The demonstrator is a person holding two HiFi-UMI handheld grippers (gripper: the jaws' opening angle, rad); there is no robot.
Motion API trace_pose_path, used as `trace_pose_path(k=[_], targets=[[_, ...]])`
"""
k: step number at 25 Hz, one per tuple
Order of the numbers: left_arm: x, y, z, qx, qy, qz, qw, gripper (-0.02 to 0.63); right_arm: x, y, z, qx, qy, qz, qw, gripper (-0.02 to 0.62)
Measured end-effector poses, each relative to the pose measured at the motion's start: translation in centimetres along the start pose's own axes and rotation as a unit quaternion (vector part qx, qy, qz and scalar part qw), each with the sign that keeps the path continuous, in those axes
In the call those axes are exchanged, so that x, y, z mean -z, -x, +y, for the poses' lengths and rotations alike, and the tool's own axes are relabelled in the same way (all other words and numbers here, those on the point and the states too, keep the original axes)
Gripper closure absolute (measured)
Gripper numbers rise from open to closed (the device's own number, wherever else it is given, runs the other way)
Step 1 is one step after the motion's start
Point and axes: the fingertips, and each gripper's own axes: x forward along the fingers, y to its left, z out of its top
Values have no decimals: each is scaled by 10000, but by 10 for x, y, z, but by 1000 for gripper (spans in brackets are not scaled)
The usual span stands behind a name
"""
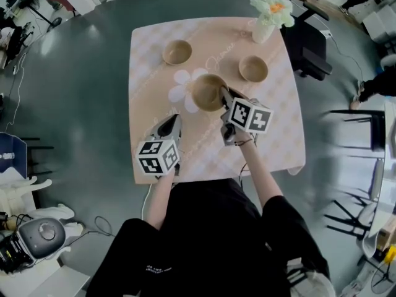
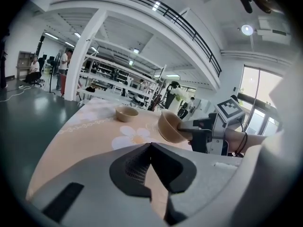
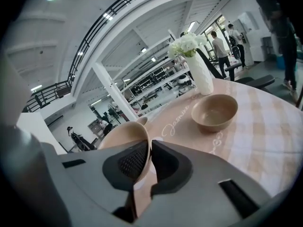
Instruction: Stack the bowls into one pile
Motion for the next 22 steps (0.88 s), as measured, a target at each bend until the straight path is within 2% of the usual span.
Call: trace_pose_path(k=[12,22], targets=[[-17,-41,-35,124,-247,-135,9995,609,-46,7,-50,202,-64,-531,9984,583],[-30,-87,-69,401,-358,-173,9984,609,-90,8,-105,712,-310,-1061,9913,583]])
